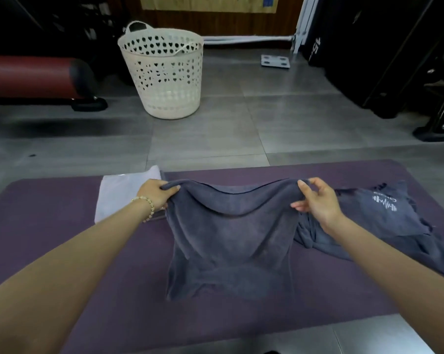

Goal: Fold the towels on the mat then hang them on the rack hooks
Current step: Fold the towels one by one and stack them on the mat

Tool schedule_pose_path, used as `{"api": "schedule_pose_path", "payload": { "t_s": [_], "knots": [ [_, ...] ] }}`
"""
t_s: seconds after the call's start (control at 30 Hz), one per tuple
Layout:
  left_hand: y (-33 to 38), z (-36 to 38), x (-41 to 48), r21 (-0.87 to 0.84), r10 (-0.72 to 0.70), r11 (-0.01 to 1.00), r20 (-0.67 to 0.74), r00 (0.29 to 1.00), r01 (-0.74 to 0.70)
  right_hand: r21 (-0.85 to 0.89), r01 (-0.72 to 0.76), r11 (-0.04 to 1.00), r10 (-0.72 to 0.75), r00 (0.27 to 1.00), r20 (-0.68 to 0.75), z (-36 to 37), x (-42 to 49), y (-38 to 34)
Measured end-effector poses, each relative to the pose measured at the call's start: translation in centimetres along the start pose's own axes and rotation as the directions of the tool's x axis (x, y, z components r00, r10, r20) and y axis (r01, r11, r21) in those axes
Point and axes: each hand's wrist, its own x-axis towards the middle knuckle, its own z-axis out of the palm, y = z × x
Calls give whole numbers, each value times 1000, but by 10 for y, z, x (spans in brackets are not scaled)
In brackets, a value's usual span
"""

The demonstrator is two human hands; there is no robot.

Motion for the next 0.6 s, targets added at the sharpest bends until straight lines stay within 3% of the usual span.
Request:
{"api": "schedule_pose_path", "payload": {
  "t_s": [0.1,0.2,0.3,0.43,0.6],
  "knots": [
    [-6,22,53,-212,-89,974,-7,996,86,82,-36,996,37,999,-17,15,54,21],
    [-18,42,107,-251,-29,968,-81,996,8,182,-65,981,76,996,-55,30,105,44],
    [-32,63,132,-256,5,966,-107,994,-32,236,-120,964,125,992,-6,43,142,79],
    [-93,99,118,-181,-24,983,-21,999,20,11,-184,983,184,983,20,54,131,161],
    [-212,125,75,44,-213,977,128,969,209,-207,-293,933,301,954,7,35,67,256]
  ]
}}
